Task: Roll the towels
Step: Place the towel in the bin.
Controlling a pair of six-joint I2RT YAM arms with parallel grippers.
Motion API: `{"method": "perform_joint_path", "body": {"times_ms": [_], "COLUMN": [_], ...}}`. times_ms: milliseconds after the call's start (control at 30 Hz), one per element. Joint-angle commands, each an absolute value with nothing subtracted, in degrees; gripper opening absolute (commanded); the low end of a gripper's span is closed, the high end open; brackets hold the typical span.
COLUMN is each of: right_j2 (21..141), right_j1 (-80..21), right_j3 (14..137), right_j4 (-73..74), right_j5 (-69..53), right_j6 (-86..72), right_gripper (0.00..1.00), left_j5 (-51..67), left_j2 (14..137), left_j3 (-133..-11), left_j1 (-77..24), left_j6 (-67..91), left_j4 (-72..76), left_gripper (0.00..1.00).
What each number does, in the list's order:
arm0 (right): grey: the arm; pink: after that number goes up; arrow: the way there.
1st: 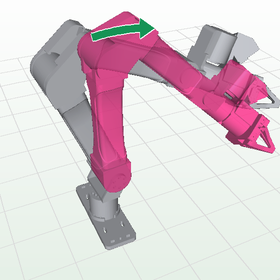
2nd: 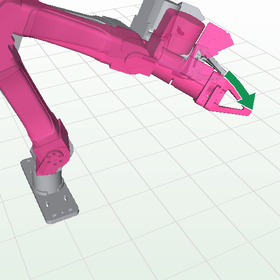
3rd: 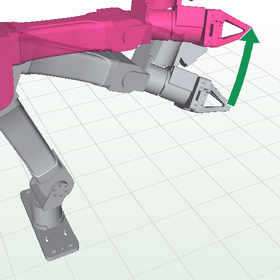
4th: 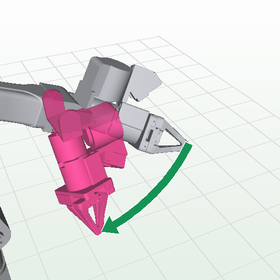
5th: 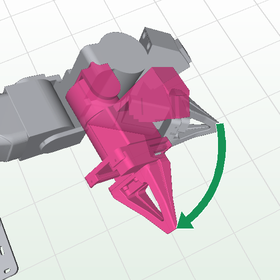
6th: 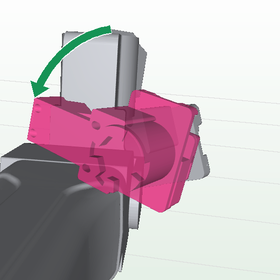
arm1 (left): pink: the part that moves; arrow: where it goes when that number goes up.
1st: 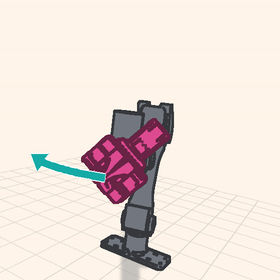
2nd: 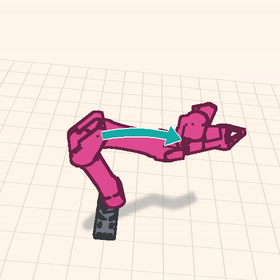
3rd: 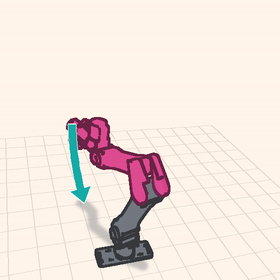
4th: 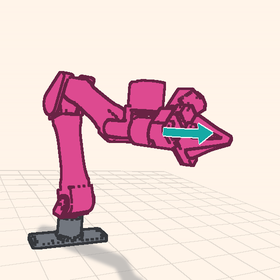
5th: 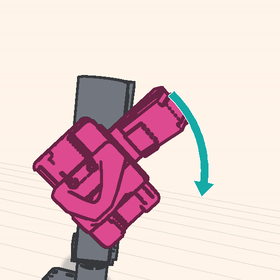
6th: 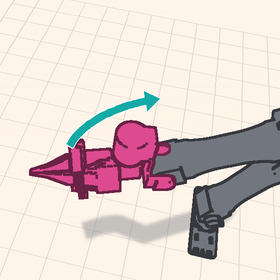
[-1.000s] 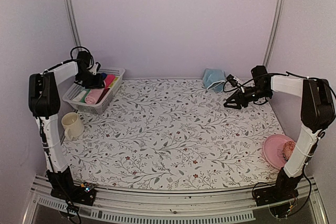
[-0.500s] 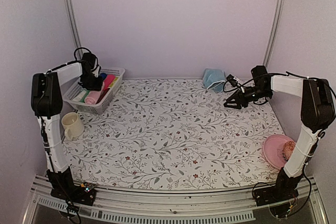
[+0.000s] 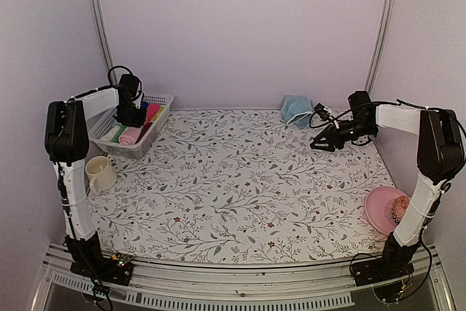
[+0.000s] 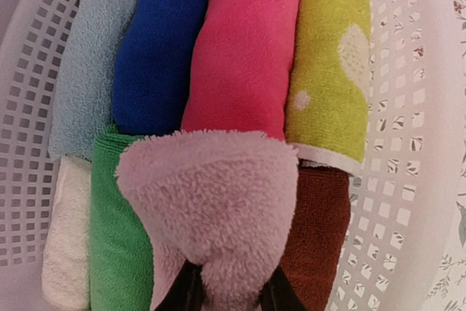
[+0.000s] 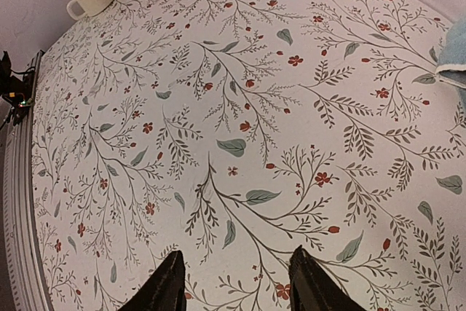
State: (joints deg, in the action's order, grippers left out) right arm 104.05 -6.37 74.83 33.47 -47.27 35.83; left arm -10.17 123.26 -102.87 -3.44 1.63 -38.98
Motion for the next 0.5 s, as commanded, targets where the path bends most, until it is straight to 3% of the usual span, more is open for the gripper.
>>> {"method": "perform_joint_path", "body": {"times_ms": [0,467], "right_j2": [104.8,104.9], "right_j1": [-6.5,-6.5], "right_j3": [75.9,76.0], "right_j4": [34.6,34.8], "right_j5": [-48.5,-48.5], "right_j6": [36.3,36.5], "right_gripper": [0.47,0.47], "left_j5": [-6.1,-13.6], "left_j2": [123.5,122.4], "left_j3": [-98.5,-99.3], "left_j1": [-7.2,-10.7], "left_j6": [2.0,1.5], "left_j4": [-46.9,-49.7], "left_gripper": [0.1,0.1]}}
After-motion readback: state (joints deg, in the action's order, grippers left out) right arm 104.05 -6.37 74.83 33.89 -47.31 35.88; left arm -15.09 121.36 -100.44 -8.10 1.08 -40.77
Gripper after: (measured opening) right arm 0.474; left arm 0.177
